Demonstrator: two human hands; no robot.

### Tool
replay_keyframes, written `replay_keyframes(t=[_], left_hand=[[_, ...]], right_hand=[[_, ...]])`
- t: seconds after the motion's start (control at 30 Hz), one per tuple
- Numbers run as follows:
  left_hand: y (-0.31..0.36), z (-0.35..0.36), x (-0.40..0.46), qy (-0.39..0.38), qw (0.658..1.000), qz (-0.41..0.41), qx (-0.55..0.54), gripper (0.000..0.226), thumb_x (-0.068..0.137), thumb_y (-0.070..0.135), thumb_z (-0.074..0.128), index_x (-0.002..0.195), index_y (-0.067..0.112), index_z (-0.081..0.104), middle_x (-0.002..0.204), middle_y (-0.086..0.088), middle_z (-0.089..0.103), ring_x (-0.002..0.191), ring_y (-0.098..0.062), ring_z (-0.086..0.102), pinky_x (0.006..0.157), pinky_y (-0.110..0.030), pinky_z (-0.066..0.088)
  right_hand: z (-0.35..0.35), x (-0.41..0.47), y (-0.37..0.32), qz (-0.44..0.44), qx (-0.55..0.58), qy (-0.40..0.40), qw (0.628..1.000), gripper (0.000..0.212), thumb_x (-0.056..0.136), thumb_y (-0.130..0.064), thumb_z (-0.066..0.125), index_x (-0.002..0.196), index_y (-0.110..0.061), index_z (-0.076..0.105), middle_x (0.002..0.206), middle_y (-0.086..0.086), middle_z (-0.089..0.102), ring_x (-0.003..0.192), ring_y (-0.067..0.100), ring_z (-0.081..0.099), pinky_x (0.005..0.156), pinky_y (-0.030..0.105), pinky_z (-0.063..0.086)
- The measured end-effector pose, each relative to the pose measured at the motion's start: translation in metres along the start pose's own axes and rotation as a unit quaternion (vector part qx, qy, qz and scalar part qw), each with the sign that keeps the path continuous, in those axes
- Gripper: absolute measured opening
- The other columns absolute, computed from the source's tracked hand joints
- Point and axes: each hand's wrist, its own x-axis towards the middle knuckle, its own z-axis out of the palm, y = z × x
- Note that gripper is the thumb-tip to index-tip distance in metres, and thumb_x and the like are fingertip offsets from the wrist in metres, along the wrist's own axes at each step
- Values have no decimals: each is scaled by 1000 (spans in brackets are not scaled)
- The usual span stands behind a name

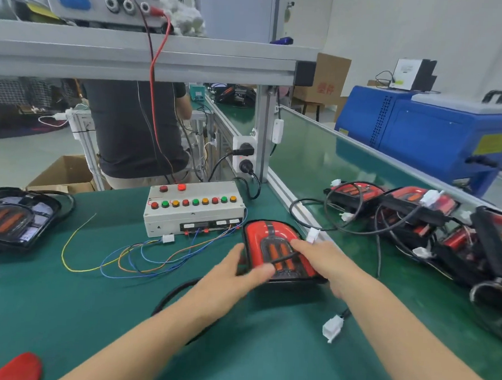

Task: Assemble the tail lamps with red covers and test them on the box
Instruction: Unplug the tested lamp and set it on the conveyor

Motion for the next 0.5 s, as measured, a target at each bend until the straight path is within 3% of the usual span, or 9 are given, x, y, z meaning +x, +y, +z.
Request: replay_keyframes(t=[0.07, 0.13, 0.17, 0.23, 0.3, 0.4, 0.5], left_hand=[[-5, 4, 10, -6, 1000, 12, 3, 50, 68, 51, 69, 105, 63, 37, 114, 33, 52, 102, 17, 50, 87, -3, 36], [-13, 2, 15, -5, 1000, 13, -2, 66, 73, 40, 68, 125, 58, 31, 123, 33, 50, 111, 11, 49, 100, -13, 35], [-17, 0, 17, -6, 1000, 15, -5, 66, 79, 35, 69, 126, 57, 29, 115, 42, 51, 106, 18, 49, 95, -5, 34], [-21, -5, 16, -20, 1000, 23, 7, 57, 84, 27, 70, 108, 62, 31, 90, 58, 48, 91, 32, 46, 73, 8, 32], [-20, -10, 14, -30, 999, 20, 19, 48, 82, 36, 71, 103, 61, 36, 89, 59, 46, 90, 35, 44, 74, 6, 34], [-8, -20, 9, 27, 999, 6, 20, 32, 69, 64, 58, 100, 53, 55, 93, 48, 56, 97, 23, 49, 97, -17, 32], [-11, -38, 10, 145, 980, 3, 134, 21, 83, 62, 44, 92, 52, 61, 95, 25, 60, 109, -13, 54, 107, -37, 29]], right_hand=[[0, -6, 0, 41, 66, -57, 995, 29, 87, -36, 68, 102, -11, 68, 93, 12, 75, 84, 25, 71, 74, 31, 57], [-1, -11, 1, 55, 125, -108, 985, 31, 87, -32, 69, 106, -7, 69, 92, 12, 76, 82, 22, 72, 67, 28, 56], [-1, -13, 2, 45, 154, -124, 979, 29, 88, -30, 67, 106, -7, 68, 94, 12, 76, 84, 22, 71, 71, 29, 55], [1, -16, 3, 12, 205, -135, 969, 27, 90, -26, 65, 110, -7, 66, 99, 12, 75, 89, 24, 71, 80, 32, 54], [4, -19, 4, -23, 210, -113, 971, 24, 90, -23, 66, 110, -10, 64, 102, 10, 75, 94, 23, 70, 89, 35, 53], [3, -22, 2, -59, 209, -52, 975, 22, 90, -23, 66, 110, -17, 60, 111, 7, 71, 108, 25, 65, 105, 45, 43], [-12, -25, -8, -76, 278, -6, 957, 27, 92, -22, 64, 117, -17, 58, 125, 6, 64, 122, 26, 55, 112, 50, 33]])
